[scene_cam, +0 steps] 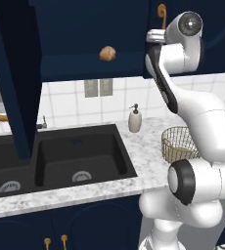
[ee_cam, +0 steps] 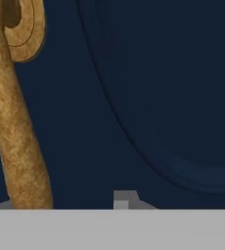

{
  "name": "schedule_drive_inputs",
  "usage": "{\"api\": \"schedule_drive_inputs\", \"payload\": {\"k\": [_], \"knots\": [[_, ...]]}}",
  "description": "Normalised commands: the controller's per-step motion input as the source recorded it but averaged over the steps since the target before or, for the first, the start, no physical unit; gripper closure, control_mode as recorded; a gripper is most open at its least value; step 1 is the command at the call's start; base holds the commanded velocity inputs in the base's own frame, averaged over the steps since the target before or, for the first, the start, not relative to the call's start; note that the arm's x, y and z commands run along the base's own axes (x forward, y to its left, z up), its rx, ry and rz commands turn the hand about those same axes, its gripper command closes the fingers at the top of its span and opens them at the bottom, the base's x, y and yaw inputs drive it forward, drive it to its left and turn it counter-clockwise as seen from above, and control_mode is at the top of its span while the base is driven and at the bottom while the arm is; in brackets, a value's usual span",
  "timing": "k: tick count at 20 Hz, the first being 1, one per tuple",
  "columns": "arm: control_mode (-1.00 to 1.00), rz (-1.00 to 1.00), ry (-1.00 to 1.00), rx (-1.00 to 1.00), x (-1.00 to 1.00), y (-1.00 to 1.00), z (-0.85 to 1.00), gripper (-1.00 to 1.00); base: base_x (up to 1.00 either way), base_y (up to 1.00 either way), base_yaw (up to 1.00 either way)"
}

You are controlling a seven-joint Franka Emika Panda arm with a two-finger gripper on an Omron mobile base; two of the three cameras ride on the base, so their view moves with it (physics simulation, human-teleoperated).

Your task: Open the cabinet, pick up the bread from the cabinet and place it in the basket. Then move the basket to the dining counter.

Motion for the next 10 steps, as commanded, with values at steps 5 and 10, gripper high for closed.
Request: {"api": "schedule_drive_inputs", "payload": {"k": [5,10], "knots": [[-1.0,-0.1,0.05,0.13,-0.27,-1.0,0.0,1.0,0.0,0.0,0.0],[-1.0,0.0,0.02,0.16,-0.4,-1.0,0.03,1.0,0.0,0.0,0.0]]}}
